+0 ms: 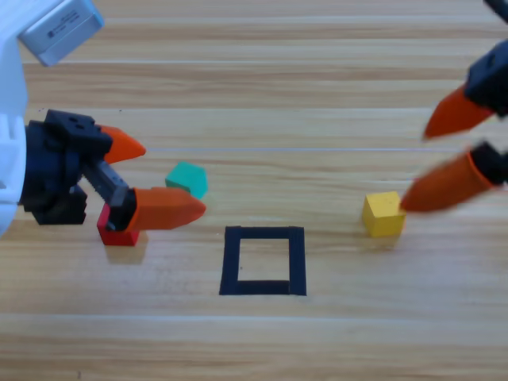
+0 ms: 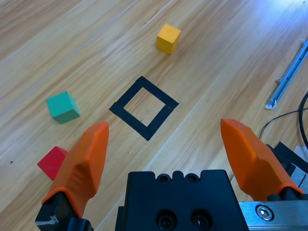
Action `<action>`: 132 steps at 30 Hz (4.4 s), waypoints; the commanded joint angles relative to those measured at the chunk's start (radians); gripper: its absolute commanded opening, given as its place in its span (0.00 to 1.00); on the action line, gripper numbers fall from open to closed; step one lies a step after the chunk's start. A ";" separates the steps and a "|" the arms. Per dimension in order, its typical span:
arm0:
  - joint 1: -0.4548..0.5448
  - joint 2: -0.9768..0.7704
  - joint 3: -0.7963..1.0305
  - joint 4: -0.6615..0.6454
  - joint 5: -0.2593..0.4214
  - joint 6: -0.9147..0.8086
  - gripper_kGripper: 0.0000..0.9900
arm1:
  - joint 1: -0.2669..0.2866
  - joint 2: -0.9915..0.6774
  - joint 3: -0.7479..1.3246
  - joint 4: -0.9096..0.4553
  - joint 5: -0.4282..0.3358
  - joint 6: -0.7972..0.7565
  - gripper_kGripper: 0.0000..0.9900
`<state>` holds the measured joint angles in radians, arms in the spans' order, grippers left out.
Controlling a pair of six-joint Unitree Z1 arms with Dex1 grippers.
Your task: Stack the blocks in the rectangular block: red at the bottom, yellow in the middle, green on top
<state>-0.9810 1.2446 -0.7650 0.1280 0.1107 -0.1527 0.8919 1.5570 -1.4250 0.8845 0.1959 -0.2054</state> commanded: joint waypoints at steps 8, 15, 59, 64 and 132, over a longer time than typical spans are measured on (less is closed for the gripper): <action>-0.019 0.006 -0.053 0.032 0.075 -0.071 1.00 | -0.019 0.434 -0.224 0.070 -0.297 0.342 0.99; 0.205 0.124 -0.269 0.231 0.121 -0.162 1.00 | -0.050 0.546 -0.328 0.116 -0.348 0.480 1.00; 0.515 0.697 -0.458 0.627 -0.039 -0.366 0.99 | -0.217 0.807 -0.336 0.165 -0.184 0.549 0.23; 0.512 0.714 -0.458 0.611 -0.040 -0.378 0.98 | -0.217 0.721 -0.279 0.168 -0.207 0.557 0.23; 0.272 0.803 -0.922 0.984 0.026 -0.630 0.02 | -0.217 0.600 -0.212 0.145 -0.225 0.551 0.23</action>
<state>-0.5721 1.9825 -1.6611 1.0948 0.1264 -0.7116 0.6955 2.2199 -1.6661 1.0314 -0.0506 0.3451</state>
